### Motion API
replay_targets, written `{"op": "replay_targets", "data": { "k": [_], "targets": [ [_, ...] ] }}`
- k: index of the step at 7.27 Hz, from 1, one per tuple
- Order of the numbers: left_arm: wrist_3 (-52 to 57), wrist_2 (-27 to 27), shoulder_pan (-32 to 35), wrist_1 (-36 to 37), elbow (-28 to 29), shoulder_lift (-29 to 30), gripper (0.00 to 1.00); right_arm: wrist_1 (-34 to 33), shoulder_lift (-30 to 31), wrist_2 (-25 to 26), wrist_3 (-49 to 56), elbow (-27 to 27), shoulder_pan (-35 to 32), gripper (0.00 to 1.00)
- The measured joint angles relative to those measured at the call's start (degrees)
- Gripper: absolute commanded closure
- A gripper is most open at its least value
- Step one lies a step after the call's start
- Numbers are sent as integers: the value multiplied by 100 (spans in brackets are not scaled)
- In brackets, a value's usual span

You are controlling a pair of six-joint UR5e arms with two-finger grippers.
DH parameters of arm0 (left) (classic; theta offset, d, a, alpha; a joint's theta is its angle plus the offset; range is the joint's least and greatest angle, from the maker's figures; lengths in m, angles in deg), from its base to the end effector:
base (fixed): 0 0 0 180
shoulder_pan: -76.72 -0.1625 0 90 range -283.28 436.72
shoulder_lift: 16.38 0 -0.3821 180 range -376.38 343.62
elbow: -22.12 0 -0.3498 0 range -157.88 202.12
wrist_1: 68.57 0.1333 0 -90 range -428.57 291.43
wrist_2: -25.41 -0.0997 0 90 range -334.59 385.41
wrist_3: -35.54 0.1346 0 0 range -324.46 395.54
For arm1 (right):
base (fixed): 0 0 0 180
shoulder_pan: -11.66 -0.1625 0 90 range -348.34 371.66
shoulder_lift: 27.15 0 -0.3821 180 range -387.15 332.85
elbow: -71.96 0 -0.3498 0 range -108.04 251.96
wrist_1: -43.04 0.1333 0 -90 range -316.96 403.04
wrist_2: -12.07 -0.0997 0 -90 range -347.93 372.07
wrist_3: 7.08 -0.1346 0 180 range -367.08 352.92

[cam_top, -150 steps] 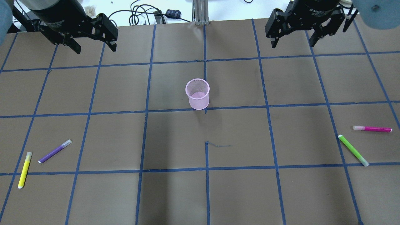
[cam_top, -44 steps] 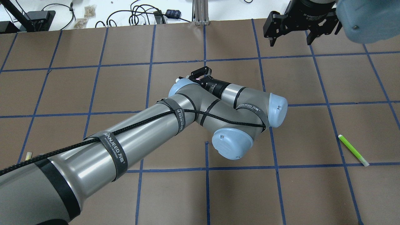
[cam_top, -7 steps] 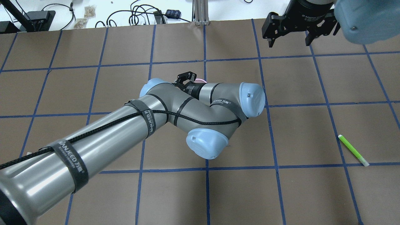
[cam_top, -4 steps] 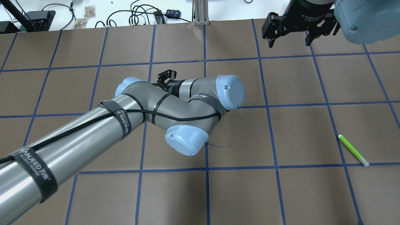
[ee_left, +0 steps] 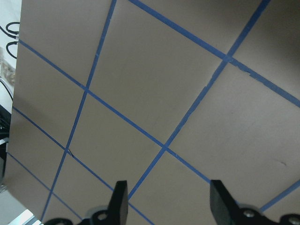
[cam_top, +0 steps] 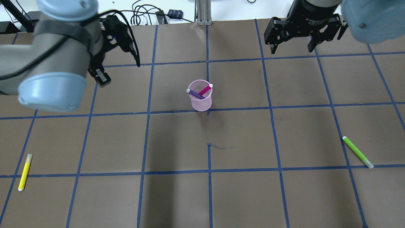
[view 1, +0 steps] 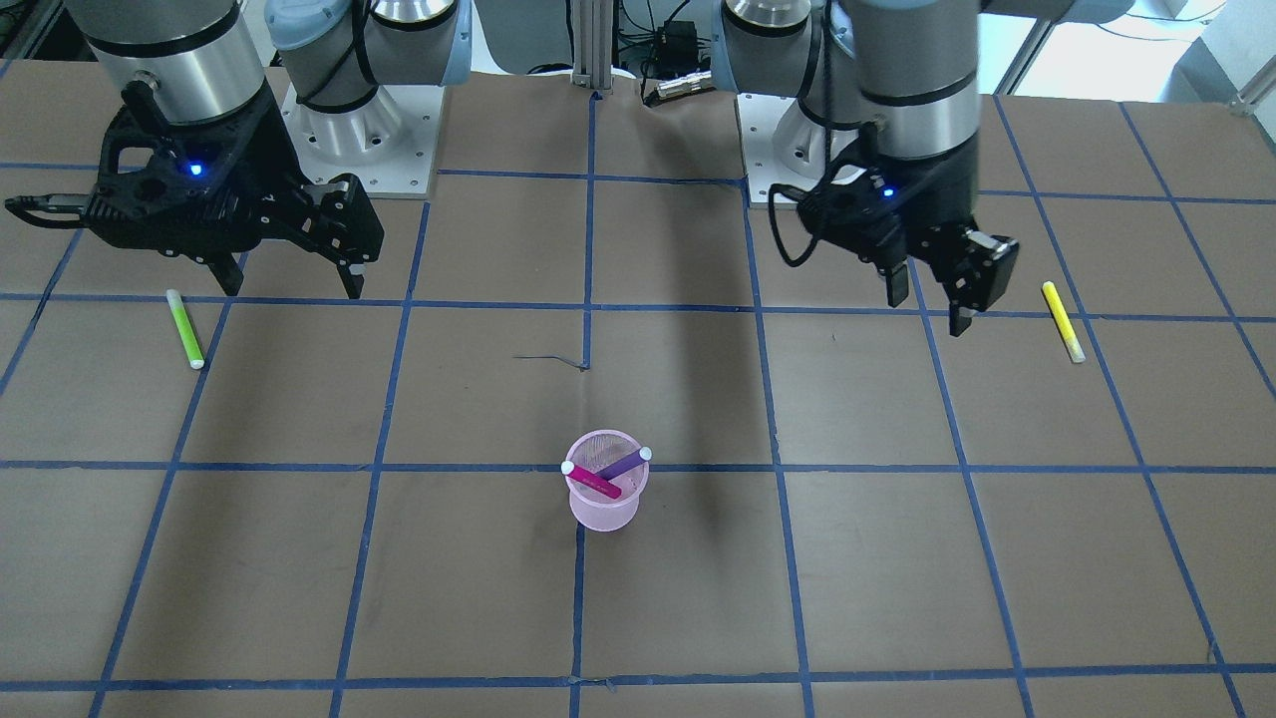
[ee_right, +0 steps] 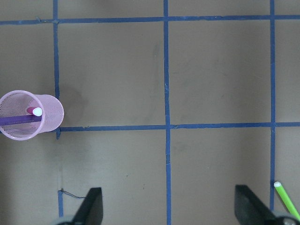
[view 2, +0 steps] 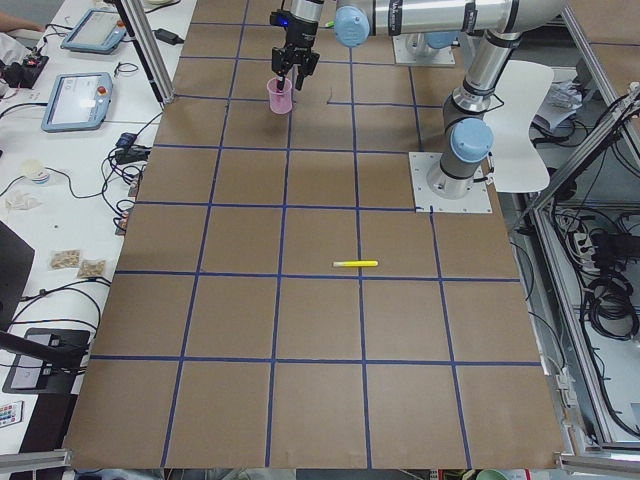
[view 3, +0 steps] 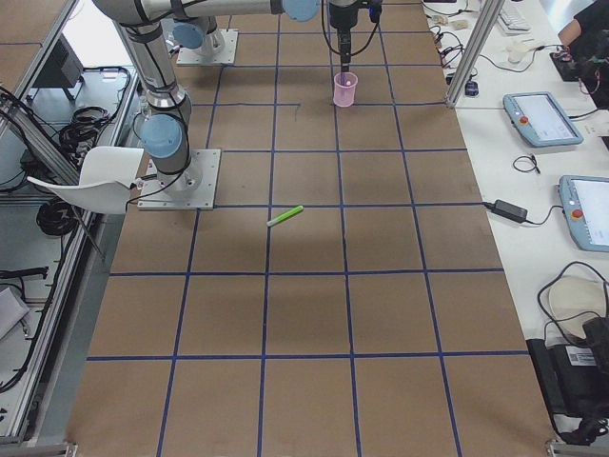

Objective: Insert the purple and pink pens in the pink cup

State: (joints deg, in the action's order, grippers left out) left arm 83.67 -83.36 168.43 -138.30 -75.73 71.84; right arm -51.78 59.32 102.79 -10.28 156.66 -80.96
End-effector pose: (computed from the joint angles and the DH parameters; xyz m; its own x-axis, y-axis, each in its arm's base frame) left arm -0.1038 -0.4610 0.4083 -0.6117 0.6878 -0.3909 0.7258 0.6845 0.0686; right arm 0.1538 -0.4811 0.4324 -0.9999 0.0112 0.0061 0.0104 0.9933 -0.1153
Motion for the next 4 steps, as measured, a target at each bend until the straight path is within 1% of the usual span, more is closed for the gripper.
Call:
{"op": "replay_targets", "data": {
  "k": [1,2,4],
  "targets": [
    [-662,400,-330,-357,270,-100,27,1,1,4,-8,2,-3,0],
    [-1514,698,-473,-674,504,-108,23,0,1,4,-14,5,-7,0],
    [-3100,1217,-529,-956,751,-30,13,5,1,3,-22,11,-10,0]
  ]
}}
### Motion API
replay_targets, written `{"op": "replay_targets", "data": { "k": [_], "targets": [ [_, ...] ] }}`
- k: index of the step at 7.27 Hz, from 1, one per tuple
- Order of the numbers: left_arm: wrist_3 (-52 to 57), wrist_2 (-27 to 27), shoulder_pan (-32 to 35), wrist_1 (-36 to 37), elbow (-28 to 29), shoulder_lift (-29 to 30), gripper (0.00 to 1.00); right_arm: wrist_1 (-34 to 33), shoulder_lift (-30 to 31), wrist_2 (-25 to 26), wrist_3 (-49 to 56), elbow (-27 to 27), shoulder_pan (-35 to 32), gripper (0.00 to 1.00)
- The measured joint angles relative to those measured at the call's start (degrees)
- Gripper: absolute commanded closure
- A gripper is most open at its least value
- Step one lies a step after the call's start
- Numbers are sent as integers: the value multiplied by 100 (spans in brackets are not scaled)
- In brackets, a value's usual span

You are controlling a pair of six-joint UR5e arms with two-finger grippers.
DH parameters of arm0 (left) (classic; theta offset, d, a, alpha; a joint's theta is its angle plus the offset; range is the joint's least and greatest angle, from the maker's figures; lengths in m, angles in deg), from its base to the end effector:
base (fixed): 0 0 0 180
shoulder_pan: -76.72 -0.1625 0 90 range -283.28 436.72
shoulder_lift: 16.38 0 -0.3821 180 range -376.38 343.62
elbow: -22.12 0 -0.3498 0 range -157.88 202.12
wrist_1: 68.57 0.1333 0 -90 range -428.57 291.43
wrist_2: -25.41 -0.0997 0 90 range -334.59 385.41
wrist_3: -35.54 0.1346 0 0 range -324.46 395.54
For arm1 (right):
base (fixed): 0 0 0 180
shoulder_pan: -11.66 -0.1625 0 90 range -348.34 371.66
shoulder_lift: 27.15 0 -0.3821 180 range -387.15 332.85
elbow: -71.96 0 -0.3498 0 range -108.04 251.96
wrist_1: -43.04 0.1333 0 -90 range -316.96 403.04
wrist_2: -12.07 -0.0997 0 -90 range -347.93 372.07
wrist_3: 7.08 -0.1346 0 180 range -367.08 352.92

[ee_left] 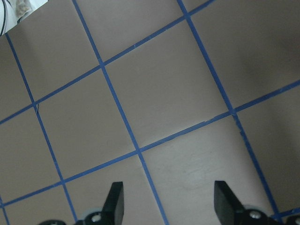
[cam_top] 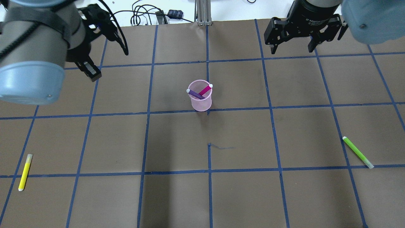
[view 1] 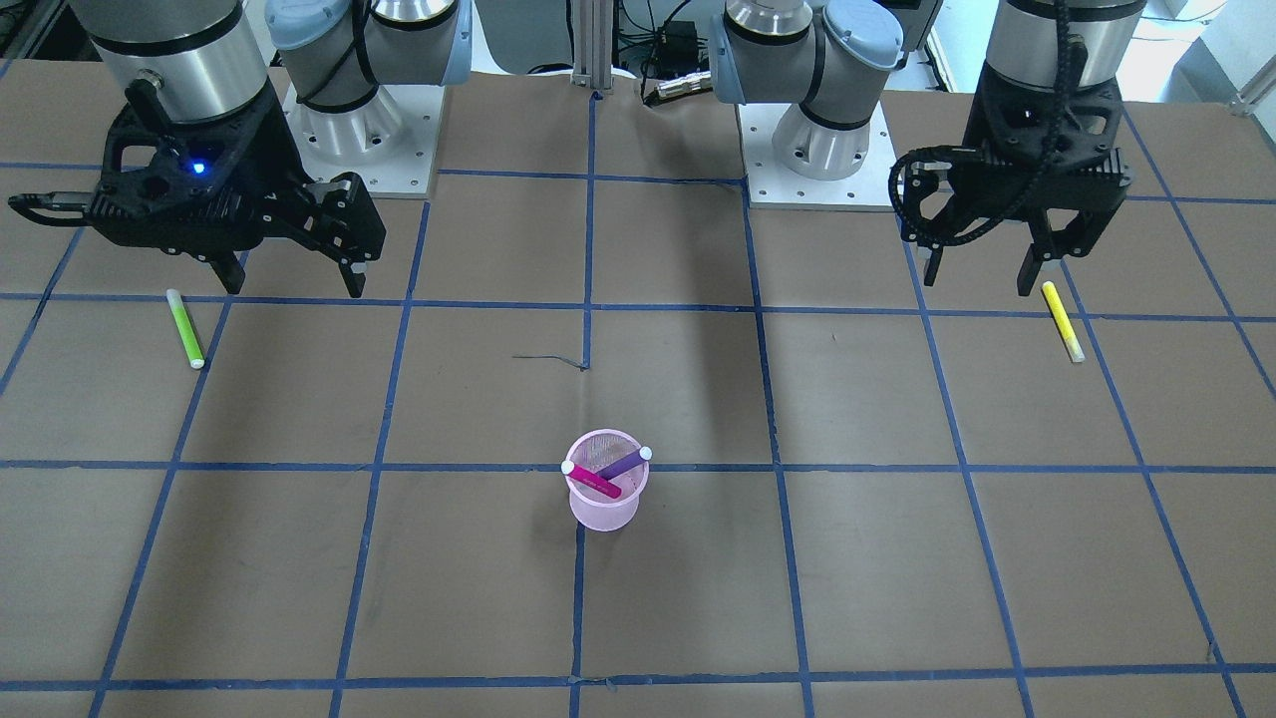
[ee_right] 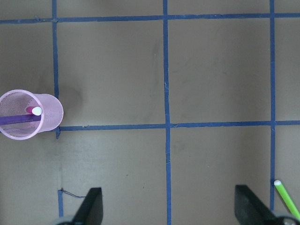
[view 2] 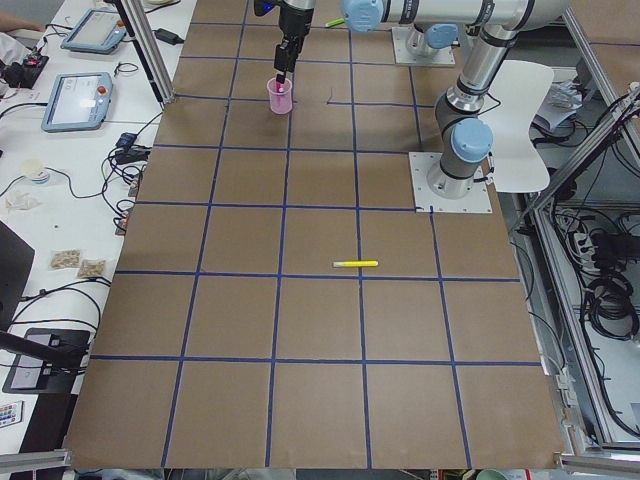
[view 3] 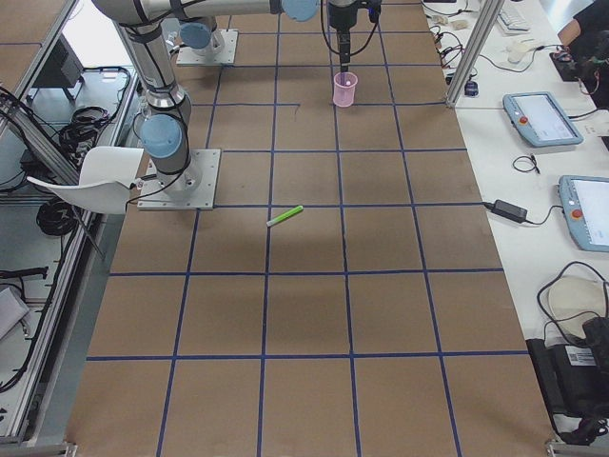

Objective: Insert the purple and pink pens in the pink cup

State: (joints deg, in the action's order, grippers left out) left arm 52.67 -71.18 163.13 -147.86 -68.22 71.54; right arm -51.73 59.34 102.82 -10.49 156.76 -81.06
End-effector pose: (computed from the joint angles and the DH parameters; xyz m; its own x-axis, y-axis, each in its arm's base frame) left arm -0.0887 -0.4684 0.4459 -0.9640 0.2040 -0.1706 0.2331 0.9569 -0.1730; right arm 0.1545 -0.4805 0.4317 -0.9999 0.0131 0.0063 0.0123 0.9935 -0.1131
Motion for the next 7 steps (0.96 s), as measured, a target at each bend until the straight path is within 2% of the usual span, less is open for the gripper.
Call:
{"op": "replay_targets", "data": {
  "k": [1,3,7],
  "targets": [
    [-832,181,51,-167,25,20,6,2,0,-7,-1,1,0,0],
    [-1846,285,315,-474,80,62,0,3,0,-23,-1,1,0,0],
    [-2089,387,426,-1188,739,602,0,3,0,-39,-2,2,0,0]
  ]
}}
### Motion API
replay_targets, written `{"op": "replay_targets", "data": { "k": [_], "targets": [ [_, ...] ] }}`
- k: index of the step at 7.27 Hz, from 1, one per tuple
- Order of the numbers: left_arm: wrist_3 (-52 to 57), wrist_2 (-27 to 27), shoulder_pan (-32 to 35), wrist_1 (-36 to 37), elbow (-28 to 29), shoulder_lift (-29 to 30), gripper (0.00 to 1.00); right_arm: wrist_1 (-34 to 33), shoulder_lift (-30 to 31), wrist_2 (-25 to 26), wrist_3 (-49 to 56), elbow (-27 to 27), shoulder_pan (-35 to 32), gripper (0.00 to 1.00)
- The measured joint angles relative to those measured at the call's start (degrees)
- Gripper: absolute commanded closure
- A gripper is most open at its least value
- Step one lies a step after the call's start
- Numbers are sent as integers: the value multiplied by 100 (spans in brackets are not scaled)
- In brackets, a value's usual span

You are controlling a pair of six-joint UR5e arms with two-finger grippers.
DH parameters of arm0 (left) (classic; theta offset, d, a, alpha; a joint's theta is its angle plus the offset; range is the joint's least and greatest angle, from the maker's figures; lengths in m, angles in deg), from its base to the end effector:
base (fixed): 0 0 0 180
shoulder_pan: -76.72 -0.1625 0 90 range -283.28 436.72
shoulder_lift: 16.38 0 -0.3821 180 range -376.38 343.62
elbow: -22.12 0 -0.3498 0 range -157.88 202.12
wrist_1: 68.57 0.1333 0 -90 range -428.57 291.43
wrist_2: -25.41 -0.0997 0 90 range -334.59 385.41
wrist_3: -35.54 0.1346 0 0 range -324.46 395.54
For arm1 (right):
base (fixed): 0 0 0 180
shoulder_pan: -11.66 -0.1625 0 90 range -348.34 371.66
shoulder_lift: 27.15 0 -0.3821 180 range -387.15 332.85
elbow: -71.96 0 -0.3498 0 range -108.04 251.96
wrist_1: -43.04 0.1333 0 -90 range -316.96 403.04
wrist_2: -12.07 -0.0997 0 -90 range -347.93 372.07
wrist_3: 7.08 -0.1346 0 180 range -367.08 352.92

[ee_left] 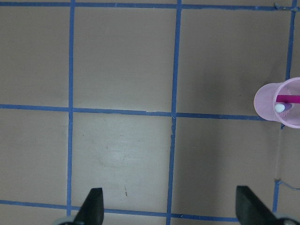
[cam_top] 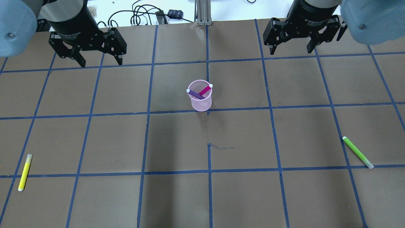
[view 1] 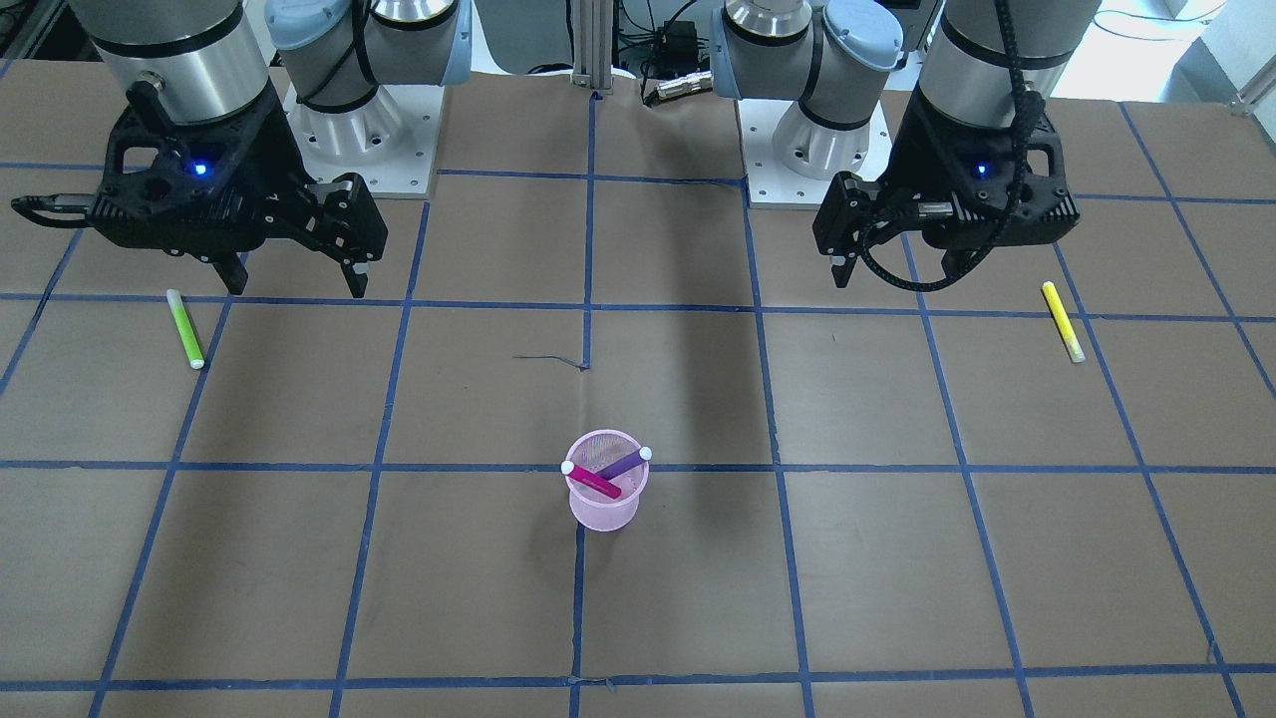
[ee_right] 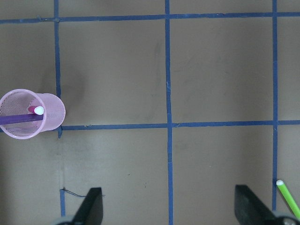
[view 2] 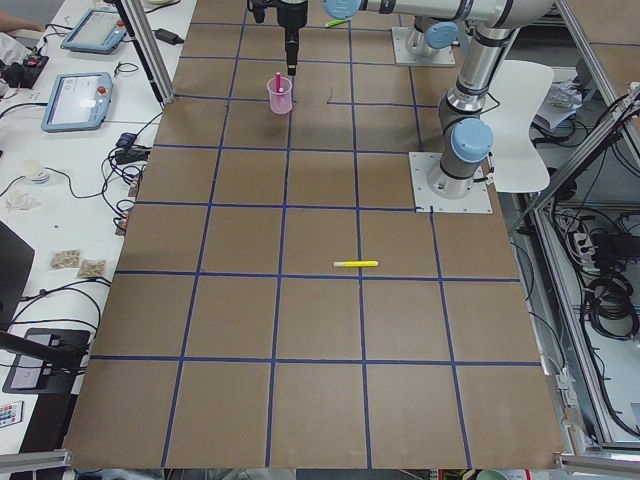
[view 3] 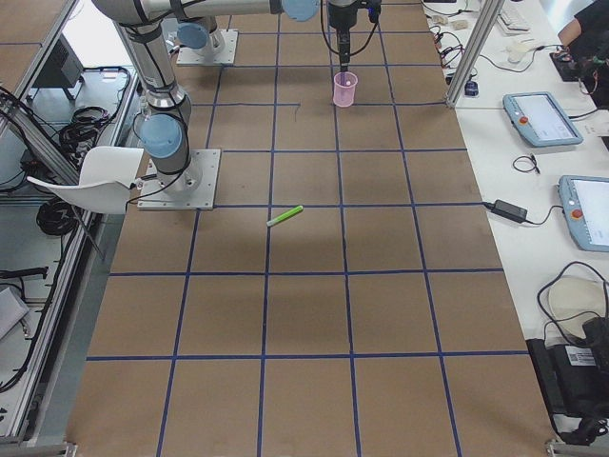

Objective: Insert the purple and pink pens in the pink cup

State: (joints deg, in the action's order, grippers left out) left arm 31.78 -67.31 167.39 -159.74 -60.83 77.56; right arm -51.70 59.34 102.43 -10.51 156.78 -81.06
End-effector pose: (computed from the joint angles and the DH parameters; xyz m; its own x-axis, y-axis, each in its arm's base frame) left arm -0.1325 -0.4782 0.4317 -0.9974 -0.0555 -0.0451 -0.0538 0.9979 -0.0369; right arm 0.1554 -0.4803 0.4315 -0.9999 0.0127 -0.0004 0.0127 0.9936 -0.1118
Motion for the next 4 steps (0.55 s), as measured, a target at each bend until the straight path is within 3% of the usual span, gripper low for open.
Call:
{"op": "replay_targets", "data": {
  "k": [4],
  "targets": [
    [-440,143,0,425,-191,-35,0,8,0,-3,-24,0,0,0]
  ]
}}
